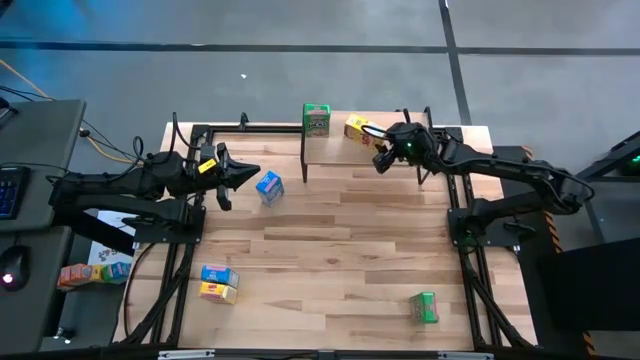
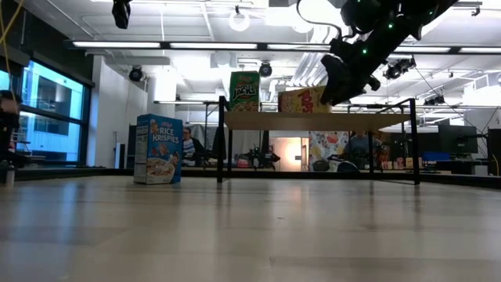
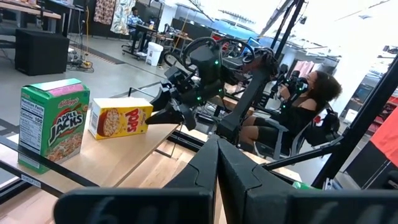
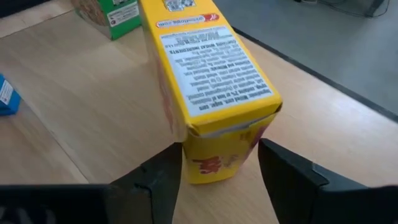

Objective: Stack cereal on shelf
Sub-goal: Put the right yellow cereal box on the shelf

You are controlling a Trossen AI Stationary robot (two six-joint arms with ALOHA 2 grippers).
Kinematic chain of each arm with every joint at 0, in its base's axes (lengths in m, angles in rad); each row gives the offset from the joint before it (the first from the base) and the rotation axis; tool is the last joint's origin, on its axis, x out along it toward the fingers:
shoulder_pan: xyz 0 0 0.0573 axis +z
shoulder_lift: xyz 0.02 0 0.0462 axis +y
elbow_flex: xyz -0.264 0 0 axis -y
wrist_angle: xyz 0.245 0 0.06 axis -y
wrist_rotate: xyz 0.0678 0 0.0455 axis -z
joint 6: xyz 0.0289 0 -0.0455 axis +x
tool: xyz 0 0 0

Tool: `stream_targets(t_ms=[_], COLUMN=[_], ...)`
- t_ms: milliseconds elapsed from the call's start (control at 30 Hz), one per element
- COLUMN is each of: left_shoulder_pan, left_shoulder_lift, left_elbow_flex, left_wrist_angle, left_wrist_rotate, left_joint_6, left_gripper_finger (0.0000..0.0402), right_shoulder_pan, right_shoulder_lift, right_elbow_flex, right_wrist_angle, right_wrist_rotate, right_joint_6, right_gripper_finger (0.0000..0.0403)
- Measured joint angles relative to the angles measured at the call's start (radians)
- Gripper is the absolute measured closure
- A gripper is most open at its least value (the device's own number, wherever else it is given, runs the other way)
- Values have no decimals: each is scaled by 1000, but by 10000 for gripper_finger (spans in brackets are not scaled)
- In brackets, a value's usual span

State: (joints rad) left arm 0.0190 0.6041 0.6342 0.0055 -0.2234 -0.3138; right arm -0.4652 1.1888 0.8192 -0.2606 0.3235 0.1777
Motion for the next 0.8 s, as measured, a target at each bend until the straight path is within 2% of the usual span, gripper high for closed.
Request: stream_targets(t_ms=[300,533,700,800], left_shoulder_pan=[0,0,0,0], left_shoulder_lift=[0,0,0,0], left_elbow_flex=[0,0,0,0], left_wrist_angle=[0,0,0,0], left_wrist_rotate=[0,0,0,0], left_joint_6=[-2,-2,-2,-2], left_gripper_finger=[401,401,401,401], right_shoulder_pan=[0,1,1,-5], right_shoulder_lift=[-1,-1,-33,-55], right_elbow_flex=[0,0,5,87], right_wrist_angle=[4,1,-51,-197], right_wrist_rotate=[-71,-198,-201,-177], right_joint_6=[-1,9,26,15], right_gripper_finger=[265,269,270,270])
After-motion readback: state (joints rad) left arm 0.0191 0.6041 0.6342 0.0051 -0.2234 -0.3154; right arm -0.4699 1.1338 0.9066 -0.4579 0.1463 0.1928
